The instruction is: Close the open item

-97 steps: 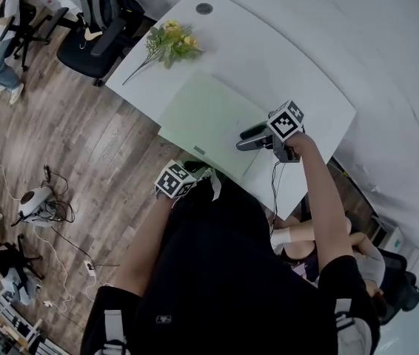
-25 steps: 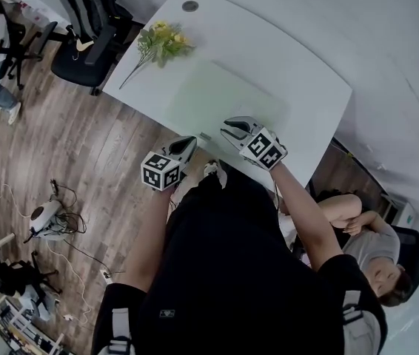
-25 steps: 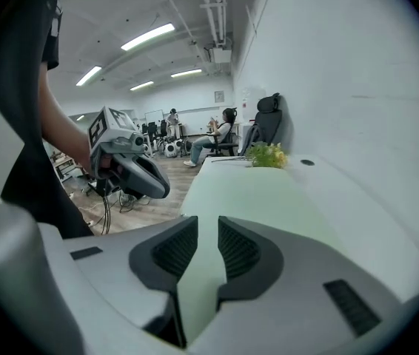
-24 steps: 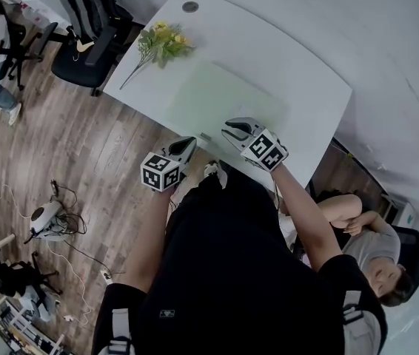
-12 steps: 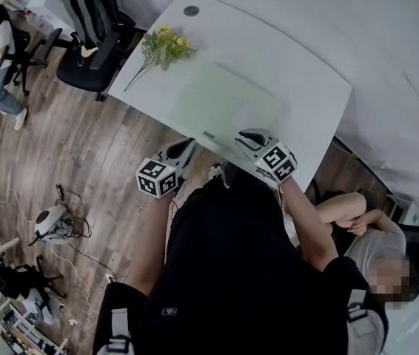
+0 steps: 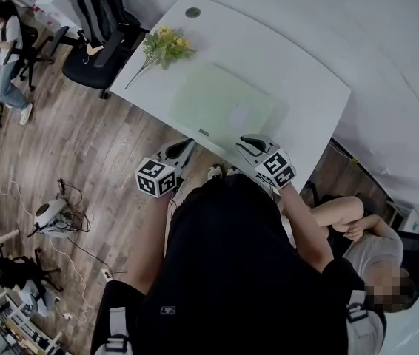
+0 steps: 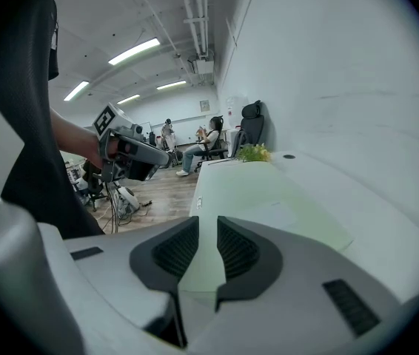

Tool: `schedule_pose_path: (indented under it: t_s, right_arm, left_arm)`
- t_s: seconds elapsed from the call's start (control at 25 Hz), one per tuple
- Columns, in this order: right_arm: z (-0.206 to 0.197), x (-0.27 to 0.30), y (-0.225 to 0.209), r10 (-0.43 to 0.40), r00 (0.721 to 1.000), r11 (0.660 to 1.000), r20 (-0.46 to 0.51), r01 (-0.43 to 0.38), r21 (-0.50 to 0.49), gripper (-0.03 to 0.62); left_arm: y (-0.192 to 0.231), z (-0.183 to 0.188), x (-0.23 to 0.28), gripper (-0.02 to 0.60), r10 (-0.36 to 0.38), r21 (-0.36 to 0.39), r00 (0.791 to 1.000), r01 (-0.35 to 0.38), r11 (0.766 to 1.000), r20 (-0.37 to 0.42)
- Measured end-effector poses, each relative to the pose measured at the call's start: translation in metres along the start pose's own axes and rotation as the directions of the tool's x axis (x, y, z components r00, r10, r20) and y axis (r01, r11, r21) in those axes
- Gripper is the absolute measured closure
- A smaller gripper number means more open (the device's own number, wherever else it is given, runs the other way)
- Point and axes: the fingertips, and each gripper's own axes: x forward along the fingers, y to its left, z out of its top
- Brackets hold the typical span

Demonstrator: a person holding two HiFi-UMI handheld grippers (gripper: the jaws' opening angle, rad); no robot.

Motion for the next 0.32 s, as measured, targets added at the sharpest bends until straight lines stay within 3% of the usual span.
schedule_pose_path:
  t_s: [0.32]
  right_arm:
    - [0.002, -0.016, -0.008, 0.02, 1.0, 1.0, 0.015, -0.02, -0.009, 0.52]
  left_arm:
    - [-0.024, 0.0, 0.0, 0.575, 0.032, 0.006, 0.999, -0.032, 0.999, -0.014]
